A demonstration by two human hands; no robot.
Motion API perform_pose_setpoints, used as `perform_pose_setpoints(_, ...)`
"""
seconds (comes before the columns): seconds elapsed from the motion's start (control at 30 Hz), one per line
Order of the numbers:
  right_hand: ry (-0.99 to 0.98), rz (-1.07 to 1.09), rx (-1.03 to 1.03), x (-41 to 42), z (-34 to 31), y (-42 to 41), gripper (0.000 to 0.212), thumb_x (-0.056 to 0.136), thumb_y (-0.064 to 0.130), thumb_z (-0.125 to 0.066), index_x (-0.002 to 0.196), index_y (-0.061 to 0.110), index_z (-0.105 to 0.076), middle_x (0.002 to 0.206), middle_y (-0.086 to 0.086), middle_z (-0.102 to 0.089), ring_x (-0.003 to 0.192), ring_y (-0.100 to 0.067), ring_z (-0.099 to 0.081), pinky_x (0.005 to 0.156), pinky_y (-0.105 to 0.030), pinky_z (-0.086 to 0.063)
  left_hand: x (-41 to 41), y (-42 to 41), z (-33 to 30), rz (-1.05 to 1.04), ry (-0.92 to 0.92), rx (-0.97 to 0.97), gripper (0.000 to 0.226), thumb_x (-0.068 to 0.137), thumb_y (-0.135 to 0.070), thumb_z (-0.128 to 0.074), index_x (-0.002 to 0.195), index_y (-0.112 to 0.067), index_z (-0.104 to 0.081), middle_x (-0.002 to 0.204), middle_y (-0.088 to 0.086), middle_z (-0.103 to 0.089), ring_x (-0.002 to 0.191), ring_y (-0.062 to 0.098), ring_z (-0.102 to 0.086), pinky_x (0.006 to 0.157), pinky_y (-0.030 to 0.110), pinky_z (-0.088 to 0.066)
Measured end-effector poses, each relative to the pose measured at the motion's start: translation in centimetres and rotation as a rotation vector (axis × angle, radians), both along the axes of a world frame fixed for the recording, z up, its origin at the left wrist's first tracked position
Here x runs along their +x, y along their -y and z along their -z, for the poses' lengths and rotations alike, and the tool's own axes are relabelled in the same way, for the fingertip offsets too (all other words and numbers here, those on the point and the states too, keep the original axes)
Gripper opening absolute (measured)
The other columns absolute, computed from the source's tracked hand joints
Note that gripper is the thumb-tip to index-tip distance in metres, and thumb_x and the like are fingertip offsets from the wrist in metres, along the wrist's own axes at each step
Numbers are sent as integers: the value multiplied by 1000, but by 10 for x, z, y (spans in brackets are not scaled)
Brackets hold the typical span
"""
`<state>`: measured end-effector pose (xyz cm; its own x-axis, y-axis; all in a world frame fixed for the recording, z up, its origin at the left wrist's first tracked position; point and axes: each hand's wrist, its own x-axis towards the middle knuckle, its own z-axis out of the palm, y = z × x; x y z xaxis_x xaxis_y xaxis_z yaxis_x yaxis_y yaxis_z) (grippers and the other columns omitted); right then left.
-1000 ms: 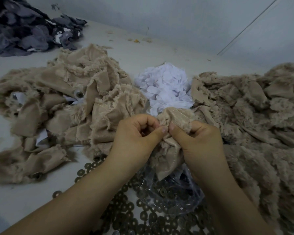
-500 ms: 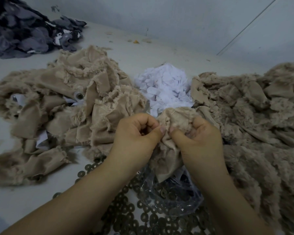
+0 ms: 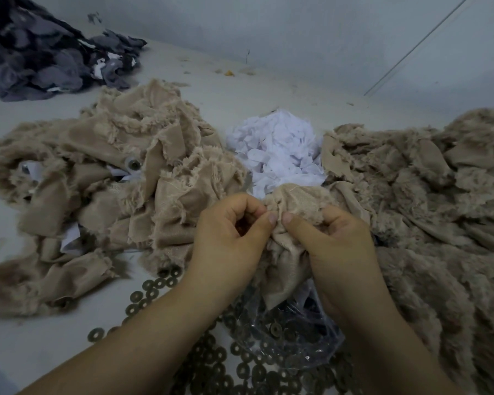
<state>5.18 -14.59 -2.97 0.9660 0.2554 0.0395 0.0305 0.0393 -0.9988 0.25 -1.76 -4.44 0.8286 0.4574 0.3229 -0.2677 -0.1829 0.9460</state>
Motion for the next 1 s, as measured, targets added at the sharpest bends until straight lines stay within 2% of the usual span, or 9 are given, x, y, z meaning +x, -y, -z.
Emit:
perform_pose_setpoints(0.17,26,39,-24,-2,-3,0,25,81,16,-79,72,-2,-65,70,-25,-68,61,-34,-66,55,-51,-58,1,0,-2,35,5,-11,9,79,-26,-73,75,-22,-66,66,5,-64,58,10,-56,53,25,-49)
perform_pose_setpoints(0.3,103,76,-78,-3,-1,-1,42,82,15,-77,49,10,-51,41,0,-44,40,-9,-37,36,-22,-33,1,1,-1,-7,6,51,14,81,-21,-77,76,-22,-64,66,4,-62,57,9,-54,51,24,-48)
perform_pose_setpoints(0.4,125,73,-140,-3,1,-3,52,81,12,-76,40,20,-45,37,13,-34,37,-4,-27,39,-20,-24,-2,1,-3,-138,93,355,22,80,-17,-77,89,-27,-60,78,-8,-52,70,3,-51,64,12,-42)
perform_pose_setpoints(0.47,129,71,-142,-3,2,-3,54,81,10,-75,41,20,-41,39,11,-32,39,-6,-24,41,-24,-22,-2,0,-5,-205,223,608,17,80,-10,-76,93,-14,-65,88,-5,-49,77,2,-47,71,9,-38)
perform_pose_setpoints(0.6,117,66,-112,-2,2,-2,53,86,13,-74,39,24,-51,36,16,-34,35,-1,-26,37,-17,-24,0,-2,-3,-174,281,687,6,79,-3,-76,84,-6,-75,85,3,-61,78,5,-54,69,12,-44)
perform_pose_setpoints(0.73,131,81,-132,0,4,-1,53,88,16,-72,45,21,-41,40,12,-33,40,-8,-27,42,-25,-25,1,-3,-4,-128,193,616,7,78,-5,-78,84,-9,-76,81,0,-65,75,5,-58,68,11,-47)
perform_pose_setpoints(0.8,122,74,-111,0,5,-1,43,90,16,-70,51,14,-50,44,0,-46,45,-17,-39,44,-35,-35,2,-4,-6,-113,161,535,9,75,-7,-82,82,-11,-77,78,-1,-67,75,5,-60,67,8,-47)
perform_pose_setpoints(0.9,28,42,-26,-2,2,-3,22,92,13,-68,75,-1,-65,74,-31,-66,64,-50,-61,60,-58,-54,3,-6,-9,-84,141,503,11,72,-9,-85,81,-11,-78,76,-1,-69,74,7,-63,66,10,-48)
perform_pose_setpoints(1.0,-88,-27,23,2,1,1,11,88,10,-71,80,2,-72,81,-27,-72,81,-49,-70,76,-59,-58,2,-10,-12,7,90,387,13,71,-8,-85,80,-14,-78,76,-2,-69,72,9,-64,64,17,-51)
